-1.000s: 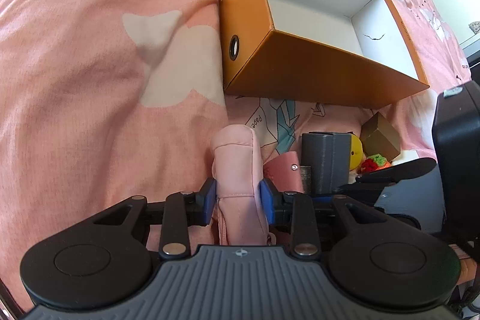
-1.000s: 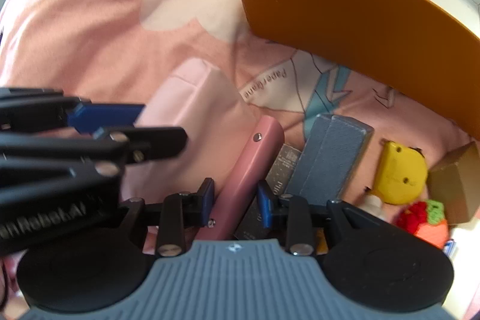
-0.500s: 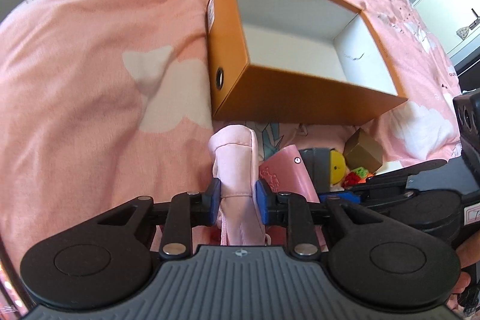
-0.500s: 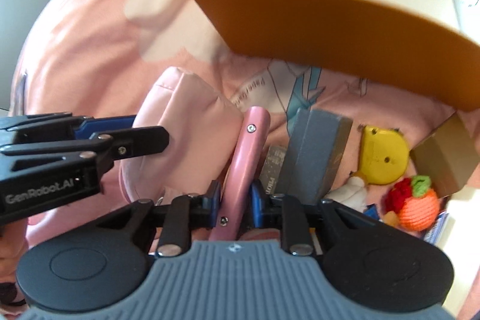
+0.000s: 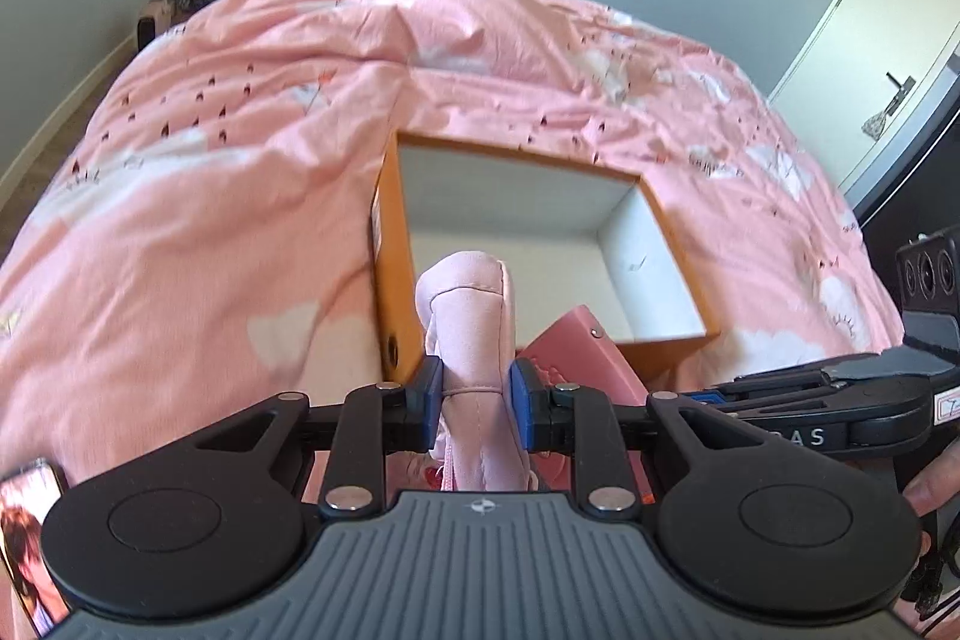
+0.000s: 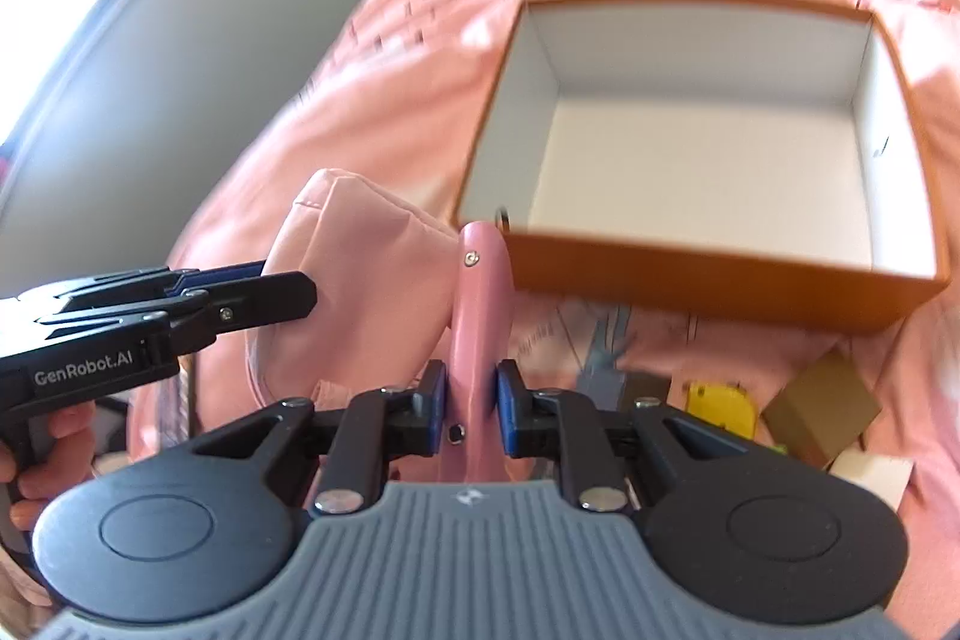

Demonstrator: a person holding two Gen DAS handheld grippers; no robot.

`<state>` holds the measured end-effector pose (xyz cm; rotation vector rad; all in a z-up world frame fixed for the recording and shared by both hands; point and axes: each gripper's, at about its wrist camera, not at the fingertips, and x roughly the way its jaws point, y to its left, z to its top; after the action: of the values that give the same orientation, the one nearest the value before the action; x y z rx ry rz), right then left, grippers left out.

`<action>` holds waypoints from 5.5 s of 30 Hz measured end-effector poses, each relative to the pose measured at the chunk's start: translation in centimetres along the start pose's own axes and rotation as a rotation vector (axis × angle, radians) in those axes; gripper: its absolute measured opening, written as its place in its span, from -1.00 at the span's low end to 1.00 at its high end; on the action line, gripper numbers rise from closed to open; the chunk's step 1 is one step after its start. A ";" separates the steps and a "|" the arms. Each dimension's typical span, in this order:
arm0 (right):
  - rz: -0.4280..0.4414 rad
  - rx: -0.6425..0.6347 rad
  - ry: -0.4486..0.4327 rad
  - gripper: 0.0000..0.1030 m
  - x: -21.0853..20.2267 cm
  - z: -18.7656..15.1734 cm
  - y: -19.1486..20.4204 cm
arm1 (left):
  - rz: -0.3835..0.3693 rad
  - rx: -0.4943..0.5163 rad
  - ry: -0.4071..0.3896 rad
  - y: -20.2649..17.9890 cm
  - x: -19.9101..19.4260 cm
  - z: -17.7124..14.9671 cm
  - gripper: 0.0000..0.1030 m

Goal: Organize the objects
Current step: 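Carry the pink pouch and pink stick with both grippers into the orange box, then lower the pouch and stick against the box wall and open both grippers, then grasp the silver photo card box with the left gripper while the right grasps the grey box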

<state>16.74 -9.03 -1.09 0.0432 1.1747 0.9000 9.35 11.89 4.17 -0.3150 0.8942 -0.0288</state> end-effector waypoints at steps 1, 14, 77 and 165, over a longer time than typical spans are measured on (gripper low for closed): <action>0.006 0.007 -0.021 -0.64 -0.6 0.4 -0.2 | -0.003 0.003 -0.014 -0.2 0.0 0.6 -0.48; -0.049 0.122 -0.206 -0.64 -0.9 6.6 -5.7 | -0.002 0.036 -0.037 -2.5 6.7 6.0 -0.48; -0.443 -0.015 -0.184 -0.54 -0.6 5.1 -16.7 | 0.315 0.232 0.074 -15.2 22.1 3.2 -0.47; -0.164 0.010 -0.044 -0.09 5.8 -6.3 -3.9 | 0.021 0.158 0.380 -2.4 12.5 -9.3 -0.43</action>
<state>14.46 -10.61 -10.08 -0.0246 1.1252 0.7455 10.28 5.24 -10.11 -0.1530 1.2642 -0.1434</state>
